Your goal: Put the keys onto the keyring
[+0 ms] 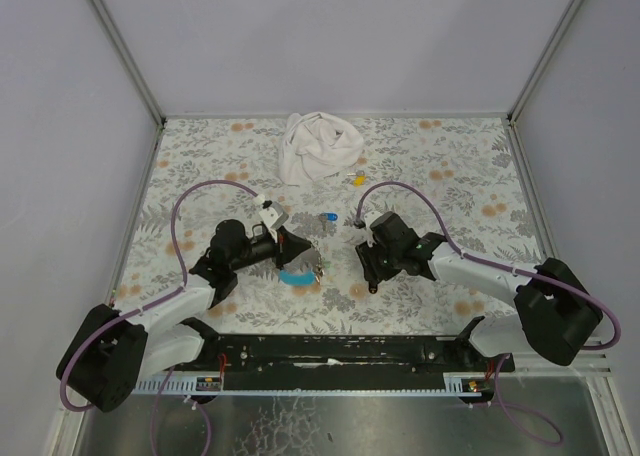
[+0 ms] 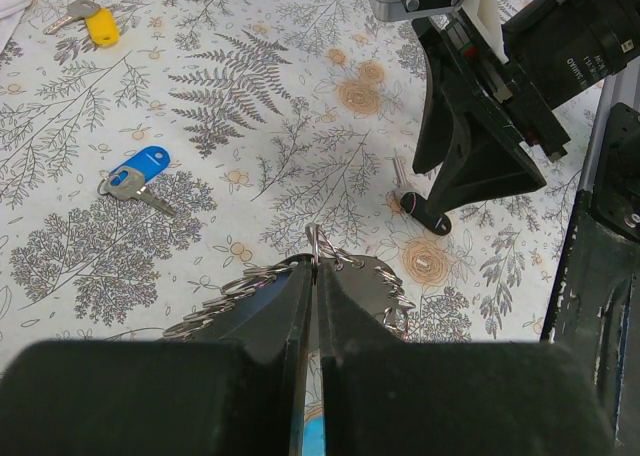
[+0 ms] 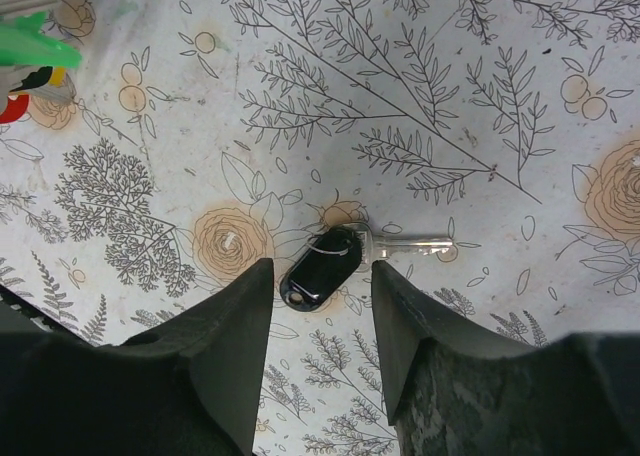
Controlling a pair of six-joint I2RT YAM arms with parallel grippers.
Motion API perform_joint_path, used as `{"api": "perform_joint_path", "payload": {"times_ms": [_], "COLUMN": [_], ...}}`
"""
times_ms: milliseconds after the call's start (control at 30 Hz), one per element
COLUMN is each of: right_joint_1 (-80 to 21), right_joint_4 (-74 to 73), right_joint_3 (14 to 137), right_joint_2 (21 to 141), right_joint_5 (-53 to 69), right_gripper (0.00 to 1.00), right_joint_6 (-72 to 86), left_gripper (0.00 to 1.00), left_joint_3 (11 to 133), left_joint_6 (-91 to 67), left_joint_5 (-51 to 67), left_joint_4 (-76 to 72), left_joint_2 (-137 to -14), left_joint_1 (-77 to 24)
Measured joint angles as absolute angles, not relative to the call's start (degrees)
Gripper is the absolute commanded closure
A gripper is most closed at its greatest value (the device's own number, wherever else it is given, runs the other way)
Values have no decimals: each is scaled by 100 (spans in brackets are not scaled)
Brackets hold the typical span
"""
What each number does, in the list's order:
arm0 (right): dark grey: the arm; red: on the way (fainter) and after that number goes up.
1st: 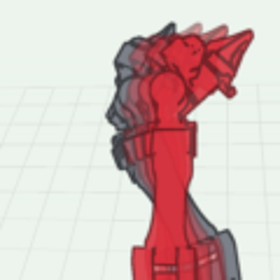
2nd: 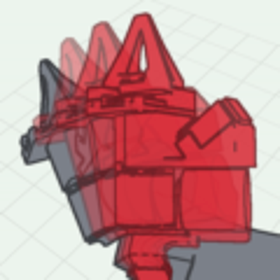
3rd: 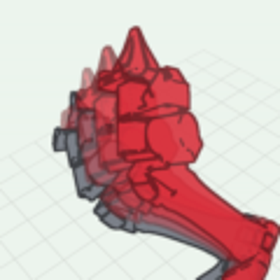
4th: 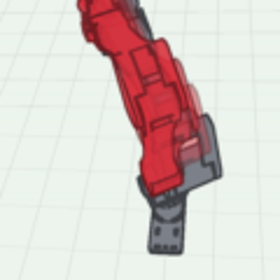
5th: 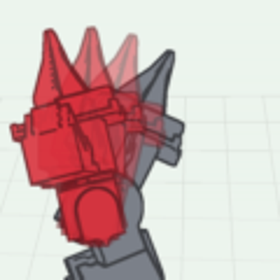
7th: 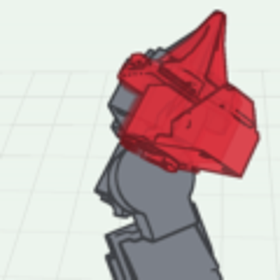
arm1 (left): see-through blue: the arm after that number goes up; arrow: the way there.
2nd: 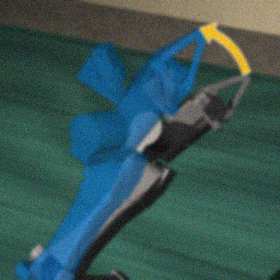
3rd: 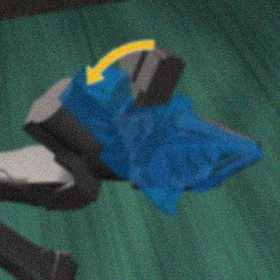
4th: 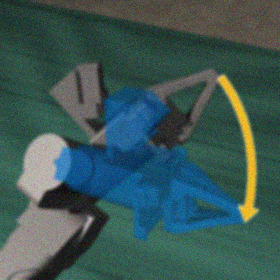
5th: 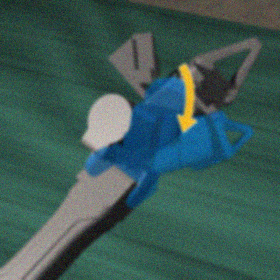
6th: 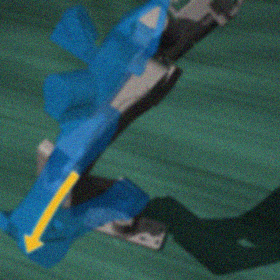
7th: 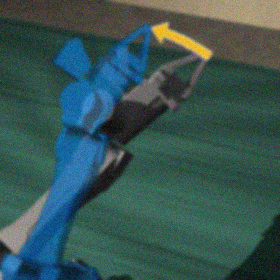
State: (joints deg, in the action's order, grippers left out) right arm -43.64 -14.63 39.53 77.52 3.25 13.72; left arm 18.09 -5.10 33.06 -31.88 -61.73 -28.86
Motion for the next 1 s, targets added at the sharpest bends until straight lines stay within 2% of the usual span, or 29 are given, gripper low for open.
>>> {"api": "perform_joint_path", "payload": {"times_ms": [133,1000], "right_joint_1": [-4364,-4744], "right_joint_4": [-1431,-1382], "right_joint_3": [3953,4202], "right_joint_2": [7752,8366], "right_joint_5": [414,-25], "right_gripper": [55,65], "right_joint_6": [1369,1621], "left_gripper": [100,100], "left_joint_3": [1811,1892], "left_joint_6": [-510,-510], "left_joint_5": [3326,3398], "left_joint_4": [-3188,-3151], "left_joint_2": [-6176,-6272], "left_joint_1": [-2886,-2886]}}
